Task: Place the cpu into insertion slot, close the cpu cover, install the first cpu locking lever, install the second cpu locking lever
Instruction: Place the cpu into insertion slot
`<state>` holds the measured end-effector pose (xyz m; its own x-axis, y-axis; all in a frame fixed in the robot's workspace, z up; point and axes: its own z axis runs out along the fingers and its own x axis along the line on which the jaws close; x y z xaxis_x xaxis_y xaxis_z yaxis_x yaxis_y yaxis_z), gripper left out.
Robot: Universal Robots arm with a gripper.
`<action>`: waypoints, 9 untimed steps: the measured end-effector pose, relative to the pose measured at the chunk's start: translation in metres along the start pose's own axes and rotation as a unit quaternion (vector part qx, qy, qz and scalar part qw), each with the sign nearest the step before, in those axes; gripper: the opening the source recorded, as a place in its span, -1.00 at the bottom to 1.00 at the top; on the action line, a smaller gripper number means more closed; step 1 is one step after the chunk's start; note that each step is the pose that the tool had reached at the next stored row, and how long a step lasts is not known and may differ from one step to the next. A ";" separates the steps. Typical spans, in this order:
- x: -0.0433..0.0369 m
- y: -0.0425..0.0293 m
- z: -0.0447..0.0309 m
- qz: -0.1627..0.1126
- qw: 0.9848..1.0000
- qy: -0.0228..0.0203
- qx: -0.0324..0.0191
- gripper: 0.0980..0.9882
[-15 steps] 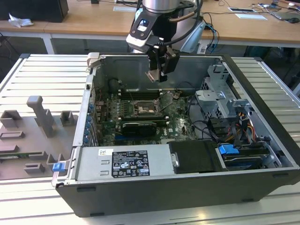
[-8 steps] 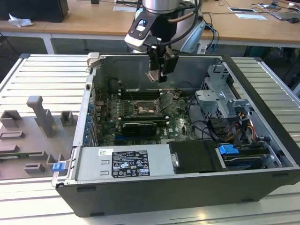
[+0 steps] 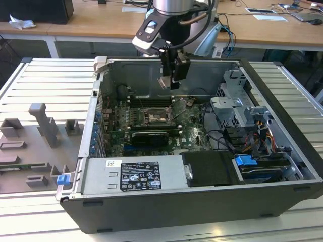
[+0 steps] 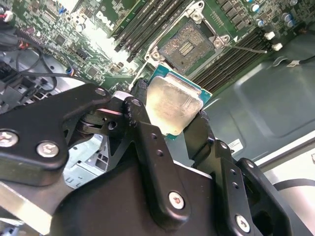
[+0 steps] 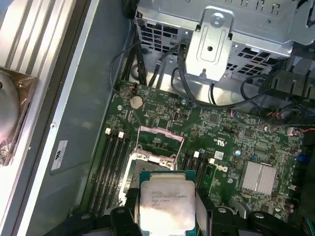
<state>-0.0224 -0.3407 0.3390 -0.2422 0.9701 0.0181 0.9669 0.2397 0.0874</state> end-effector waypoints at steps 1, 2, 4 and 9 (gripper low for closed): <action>0.0000 0.0000 0.0003 0.011 1.000 -0.001 0.000 0.00; 0.0000 0.0000 0.0006 0.018 1.000 -0.002 0.000 0.00; 0.0000 -0.0001 0.0012 0.035 0.999 -0.003 -0.001 0.00; 0.0001 -0.0009 0.0037 0.071 0.997 -0.006 -0.001 0.00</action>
<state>-0.0230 -0.3407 0.3352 -0.1018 0.9946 0.0181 0.9912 0.0999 0.0873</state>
